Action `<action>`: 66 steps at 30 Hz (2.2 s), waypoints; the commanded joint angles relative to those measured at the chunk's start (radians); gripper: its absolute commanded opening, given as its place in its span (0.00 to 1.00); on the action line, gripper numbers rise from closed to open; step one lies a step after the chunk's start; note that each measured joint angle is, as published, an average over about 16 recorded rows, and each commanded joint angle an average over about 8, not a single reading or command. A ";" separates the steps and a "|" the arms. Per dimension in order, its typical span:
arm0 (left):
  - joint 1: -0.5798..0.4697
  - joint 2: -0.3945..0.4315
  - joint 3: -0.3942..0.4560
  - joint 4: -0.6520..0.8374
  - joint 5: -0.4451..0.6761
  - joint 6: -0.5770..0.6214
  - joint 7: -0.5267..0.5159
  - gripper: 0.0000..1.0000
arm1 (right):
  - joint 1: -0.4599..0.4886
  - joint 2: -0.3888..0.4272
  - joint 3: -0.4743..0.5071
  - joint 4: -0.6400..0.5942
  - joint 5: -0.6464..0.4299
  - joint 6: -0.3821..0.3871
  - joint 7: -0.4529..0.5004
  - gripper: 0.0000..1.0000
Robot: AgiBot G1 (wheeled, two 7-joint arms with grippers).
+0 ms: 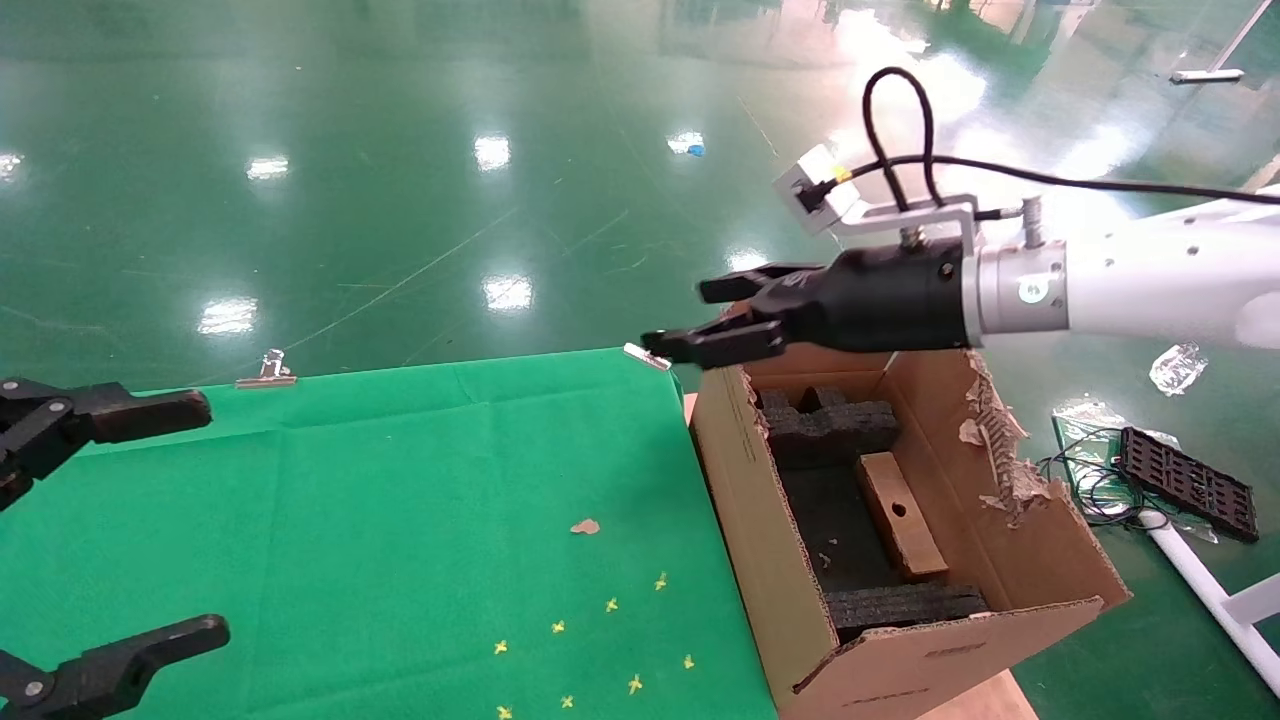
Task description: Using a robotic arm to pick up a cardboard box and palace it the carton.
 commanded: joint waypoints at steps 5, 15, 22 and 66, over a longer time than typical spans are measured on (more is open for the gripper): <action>0.000 0.000 0.000 0.000 0.000 0.000 0.000 1.00 | -0.114 0.003 0.140 0.085 0.043 -0.054 -0.065 1.00; 0.000 0.000 0.001 0.000 -0.001 0.000 0.000 1.00 | -0.301 0.009 0.372 0.227 0.115 -0.144 -0.171 1.00; 0.000 0.000 0.001 0.000 -0.001 -0.001 0.001 1.00 | -0.423 0.012 0.523 0.318 0.162 -0.202 -0.241 1.00; 0.000 -0.001 0.002 0.000 -0.001 -0.001 0.001 1.00 | -0.598 0.018 0.737 0.449 0.229 -0.285 -0.339 1.00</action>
